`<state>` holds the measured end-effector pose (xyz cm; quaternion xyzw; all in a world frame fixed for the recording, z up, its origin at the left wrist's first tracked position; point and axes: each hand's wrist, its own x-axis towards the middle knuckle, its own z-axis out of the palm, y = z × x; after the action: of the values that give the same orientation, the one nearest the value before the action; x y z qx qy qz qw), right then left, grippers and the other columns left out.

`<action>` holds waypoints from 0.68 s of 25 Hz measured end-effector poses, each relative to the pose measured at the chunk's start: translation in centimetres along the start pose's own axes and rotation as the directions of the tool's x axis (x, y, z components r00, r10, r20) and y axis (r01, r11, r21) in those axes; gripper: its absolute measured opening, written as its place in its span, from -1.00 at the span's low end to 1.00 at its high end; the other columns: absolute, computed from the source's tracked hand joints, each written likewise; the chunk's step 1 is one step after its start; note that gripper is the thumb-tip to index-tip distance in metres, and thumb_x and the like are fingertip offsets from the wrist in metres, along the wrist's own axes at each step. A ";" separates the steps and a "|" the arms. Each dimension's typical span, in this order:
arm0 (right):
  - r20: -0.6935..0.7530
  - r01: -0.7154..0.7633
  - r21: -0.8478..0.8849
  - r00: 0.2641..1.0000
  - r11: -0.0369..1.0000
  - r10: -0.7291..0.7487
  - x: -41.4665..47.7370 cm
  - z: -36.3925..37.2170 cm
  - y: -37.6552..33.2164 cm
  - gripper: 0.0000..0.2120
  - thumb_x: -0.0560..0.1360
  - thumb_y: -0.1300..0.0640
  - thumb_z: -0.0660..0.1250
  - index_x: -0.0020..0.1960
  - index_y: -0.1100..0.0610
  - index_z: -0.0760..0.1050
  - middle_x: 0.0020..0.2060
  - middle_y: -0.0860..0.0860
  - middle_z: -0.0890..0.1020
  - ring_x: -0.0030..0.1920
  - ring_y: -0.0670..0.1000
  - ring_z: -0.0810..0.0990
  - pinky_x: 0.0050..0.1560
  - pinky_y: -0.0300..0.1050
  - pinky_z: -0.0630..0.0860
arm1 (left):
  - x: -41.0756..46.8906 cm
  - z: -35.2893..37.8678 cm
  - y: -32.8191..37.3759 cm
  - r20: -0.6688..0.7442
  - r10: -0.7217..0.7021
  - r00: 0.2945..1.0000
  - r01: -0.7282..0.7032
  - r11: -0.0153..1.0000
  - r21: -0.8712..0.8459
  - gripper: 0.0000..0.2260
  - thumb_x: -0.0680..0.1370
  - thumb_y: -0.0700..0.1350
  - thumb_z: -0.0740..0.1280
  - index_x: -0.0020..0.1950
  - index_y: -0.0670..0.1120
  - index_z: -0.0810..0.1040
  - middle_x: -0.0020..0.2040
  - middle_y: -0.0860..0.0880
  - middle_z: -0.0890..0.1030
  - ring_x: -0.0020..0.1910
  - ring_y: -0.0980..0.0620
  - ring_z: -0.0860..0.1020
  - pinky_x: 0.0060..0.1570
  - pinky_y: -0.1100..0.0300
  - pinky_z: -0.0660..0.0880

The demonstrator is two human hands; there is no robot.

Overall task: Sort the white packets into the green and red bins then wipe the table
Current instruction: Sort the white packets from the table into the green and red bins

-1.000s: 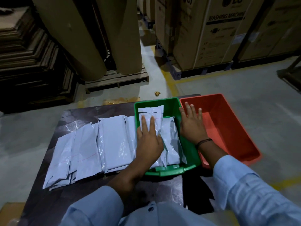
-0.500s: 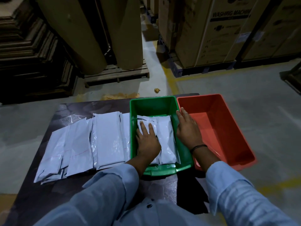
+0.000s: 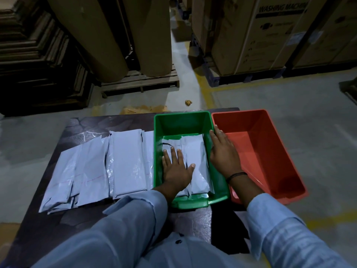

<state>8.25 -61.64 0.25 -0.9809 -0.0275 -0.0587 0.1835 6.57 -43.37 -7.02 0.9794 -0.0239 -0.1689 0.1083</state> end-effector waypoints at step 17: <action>0.042 0.000 -0.065 0.999 0.998 0.003 0.1 -0.6 -0.7 -0.42 0.52 0.27 0.20 0.54 0.21 0.27 0.59 0.15 0.17 0.54 0.18 0.27 0.42 0.13 0.37 | -0.6 -3.0 0.3 0.094 0.046 0.995 -0.042 0.998 -0.044 -0.17 0.61 0.41 -0.11 0.65 -0.13 -0.25 0.63 -0.17 -0.34 0.57 -0.26 -0.42 0.53 -0.18 -0.40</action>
<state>8.26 -61.24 1.07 -0.9874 -0.0285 -0.0389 0.1509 7.00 -43.02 -4.04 0.9670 -0.0471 -0.2132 0.1314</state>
